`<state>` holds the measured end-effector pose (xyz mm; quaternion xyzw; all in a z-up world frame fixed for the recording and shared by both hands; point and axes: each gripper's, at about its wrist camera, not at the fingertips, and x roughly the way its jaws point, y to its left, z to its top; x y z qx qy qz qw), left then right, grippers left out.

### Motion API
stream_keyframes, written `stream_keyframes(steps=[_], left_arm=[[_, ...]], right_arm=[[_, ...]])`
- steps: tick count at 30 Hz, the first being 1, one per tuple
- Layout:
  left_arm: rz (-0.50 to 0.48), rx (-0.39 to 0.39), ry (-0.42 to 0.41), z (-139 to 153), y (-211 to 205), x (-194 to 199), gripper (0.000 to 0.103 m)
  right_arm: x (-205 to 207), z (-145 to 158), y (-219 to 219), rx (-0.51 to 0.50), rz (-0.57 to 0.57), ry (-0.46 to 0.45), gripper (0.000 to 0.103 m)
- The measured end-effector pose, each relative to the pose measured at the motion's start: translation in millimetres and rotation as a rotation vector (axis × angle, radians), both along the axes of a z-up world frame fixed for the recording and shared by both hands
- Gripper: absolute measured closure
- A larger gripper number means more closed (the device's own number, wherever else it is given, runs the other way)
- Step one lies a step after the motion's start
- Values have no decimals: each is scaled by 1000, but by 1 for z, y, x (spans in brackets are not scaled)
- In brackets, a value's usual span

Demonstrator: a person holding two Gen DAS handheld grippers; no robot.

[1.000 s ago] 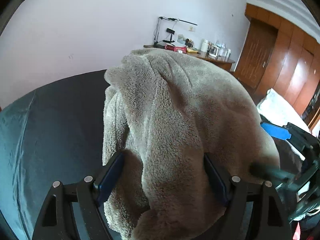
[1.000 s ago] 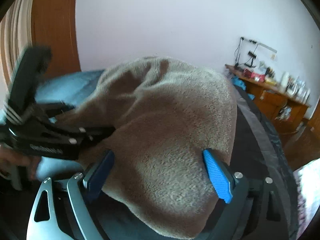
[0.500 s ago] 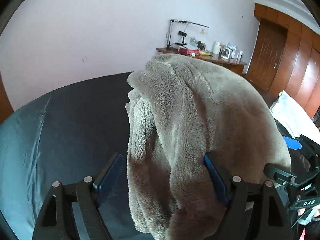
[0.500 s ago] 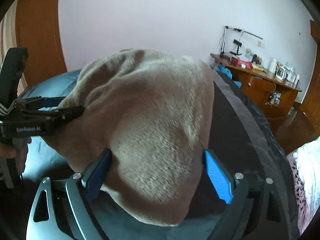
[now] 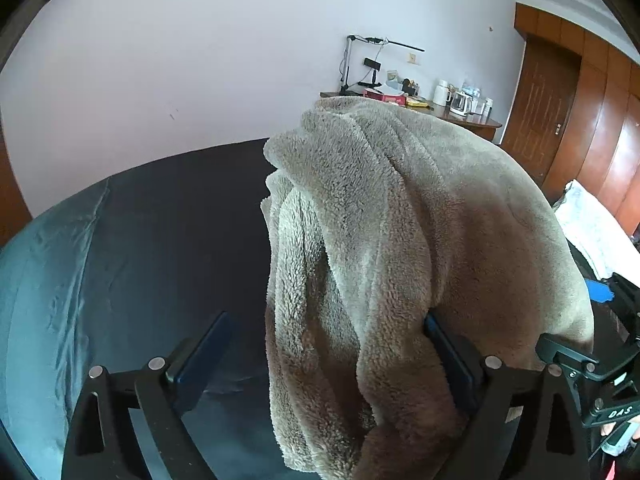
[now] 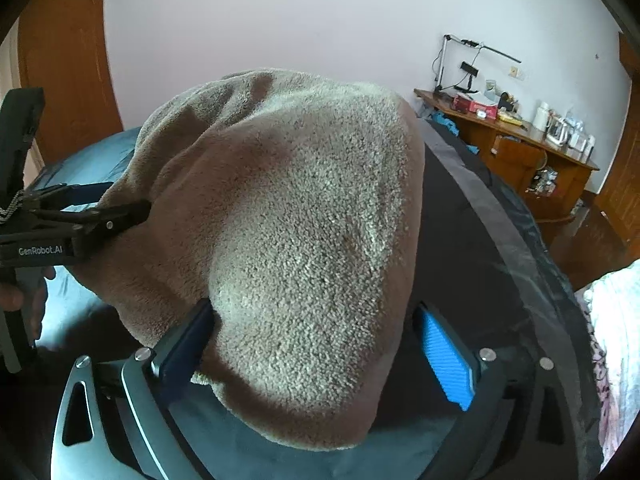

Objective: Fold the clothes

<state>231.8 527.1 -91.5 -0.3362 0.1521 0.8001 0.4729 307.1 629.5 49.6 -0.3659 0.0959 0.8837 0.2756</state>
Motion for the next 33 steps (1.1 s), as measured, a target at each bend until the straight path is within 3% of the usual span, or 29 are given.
stream_keyframes(steps=[9, 17, 24, 33], left_arm=[[17, -2, 32, 5, -5, 11, 6], [13, 0, 25, 7, -7, 11, 6], [13, 2, 16, 8, -5, 6, 6], [46, 3, -26, 7, -6, 0, 1]], right_arm=[[11, 24, -32, 157, -39, 3, 4], [20, 7, -12, 64, -80, -23, 2], [20, 9, -14, 73, -79, -37, 1], [26, 25, -43, 99, -44, 14, 1]])
